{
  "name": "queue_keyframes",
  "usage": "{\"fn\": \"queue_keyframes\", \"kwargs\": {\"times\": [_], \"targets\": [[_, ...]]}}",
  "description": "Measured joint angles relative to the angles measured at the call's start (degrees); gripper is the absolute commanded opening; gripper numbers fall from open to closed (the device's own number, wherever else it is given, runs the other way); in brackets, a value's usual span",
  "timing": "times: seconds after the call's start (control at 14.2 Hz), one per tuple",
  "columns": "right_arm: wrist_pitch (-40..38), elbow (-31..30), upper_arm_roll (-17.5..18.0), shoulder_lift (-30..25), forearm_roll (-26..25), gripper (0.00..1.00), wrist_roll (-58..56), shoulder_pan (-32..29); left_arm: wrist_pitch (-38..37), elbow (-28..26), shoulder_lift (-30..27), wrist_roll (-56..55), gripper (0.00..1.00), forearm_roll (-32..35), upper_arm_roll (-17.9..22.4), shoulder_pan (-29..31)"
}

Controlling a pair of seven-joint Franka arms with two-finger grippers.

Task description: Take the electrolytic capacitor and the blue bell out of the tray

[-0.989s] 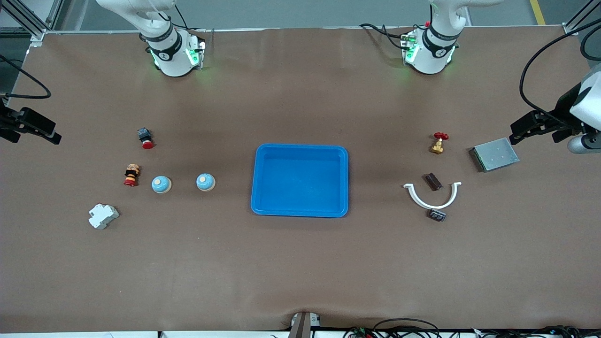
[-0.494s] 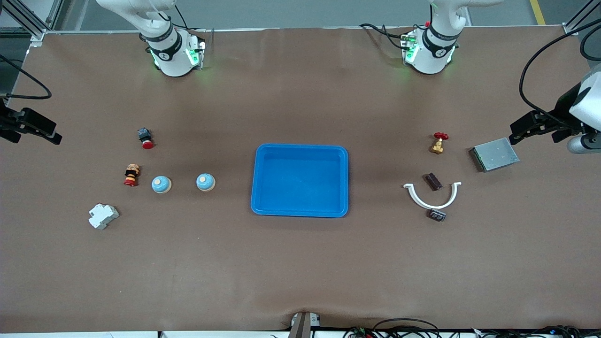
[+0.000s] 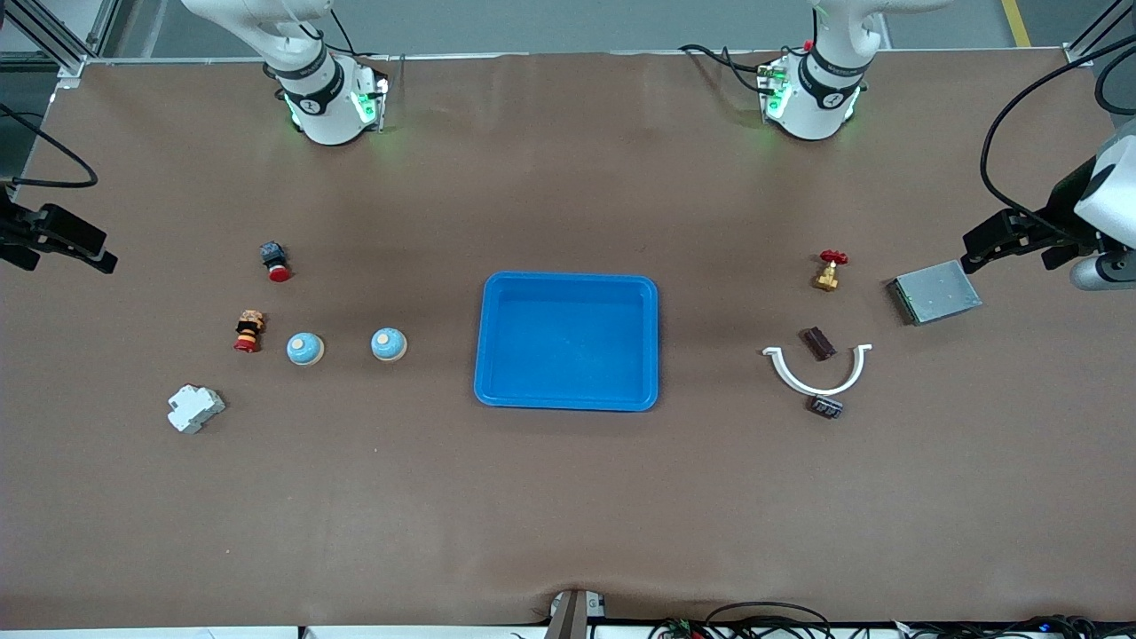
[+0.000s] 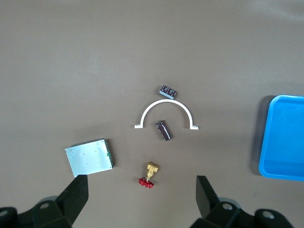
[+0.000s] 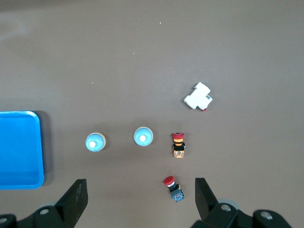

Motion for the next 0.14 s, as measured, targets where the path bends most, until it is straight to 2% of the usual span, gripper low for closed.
{"fn": "queue_keyframes", "kwargs": {"times": [0.14], "targets": [[0.0,0.0,0.0,0.0,0.0,1.0,0.0,0.0,0.0,0.0,0.0,0.0,1.0,0.0,0.0,0.0]]}}
